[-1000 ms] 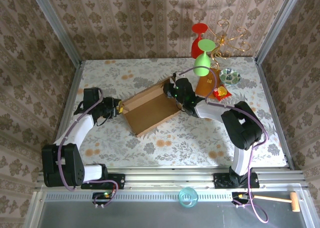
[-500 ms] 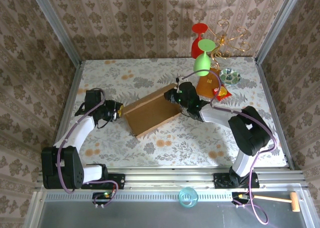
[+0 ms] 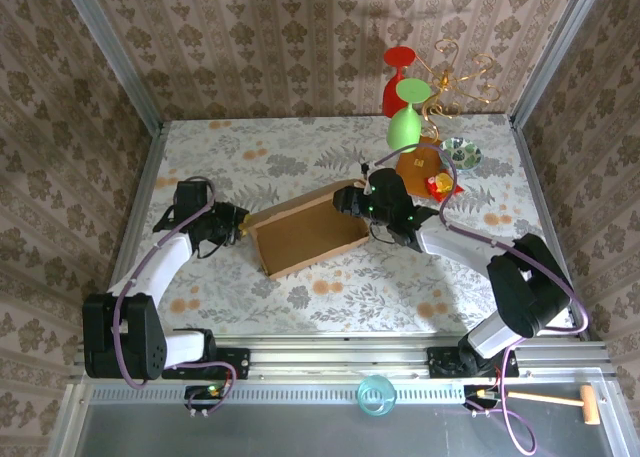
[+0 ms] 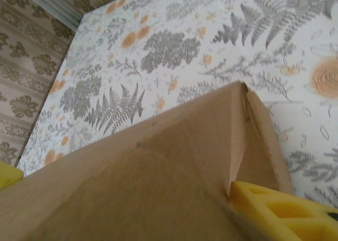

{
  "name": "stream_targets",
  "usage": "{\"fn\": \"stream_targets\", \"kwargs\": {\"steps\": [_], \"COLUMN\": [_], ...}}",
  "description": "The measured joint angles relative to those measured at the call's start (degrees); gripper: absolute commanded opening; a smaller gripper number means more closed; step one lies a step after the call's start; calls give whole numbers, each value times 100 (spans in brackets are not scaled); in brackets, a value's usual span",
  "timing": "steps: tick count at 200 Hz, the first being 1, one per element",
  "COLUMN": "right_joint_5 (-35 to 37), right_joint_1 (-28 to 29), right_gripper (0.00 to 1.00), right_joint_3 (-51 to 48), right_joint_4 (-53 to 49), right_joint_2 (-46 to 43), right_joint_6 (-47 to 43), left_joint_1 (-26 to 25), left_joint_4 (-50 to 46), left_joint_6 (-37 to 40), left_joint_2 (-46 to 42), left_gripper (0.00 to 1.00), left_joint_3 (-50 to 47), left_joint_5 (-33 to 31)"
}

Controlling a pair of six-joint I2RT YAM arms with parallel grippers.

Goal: Fold the paper box

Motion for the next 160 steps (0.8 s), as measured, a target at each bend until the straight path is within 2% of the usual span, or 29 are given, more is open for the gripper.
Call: {"fn": "stream_targets", "kwargs": {"steps": [28, 63, 103, 160], "right_joint_5": [-72, -146, -160, -199], "right_joint_1": [0, 4, 7, 15], "right_gripper": [65, 75, 75, 74], "right_joint_3": [-2, -76, -223, -457], "right_joint_4": [-337, -680, -1123, -1749], "right_joint_2": [-101, -221, -531, -1716], "right_joint_6": [55, 87, -72, -323], "left_joint_1": [-70, -153, -186, -216], "left_joint_4": [-2, -2, -2, -2], "left_joint_6": [35, 42, 42, 44], "left_joint_2": [35, 109, 162, 234], "left_gripper": [21, 21, 21, 20], "left_joint_3": [26, 55, 55, 59], "left_joint_5": [-66, -122, -210, -238]}}
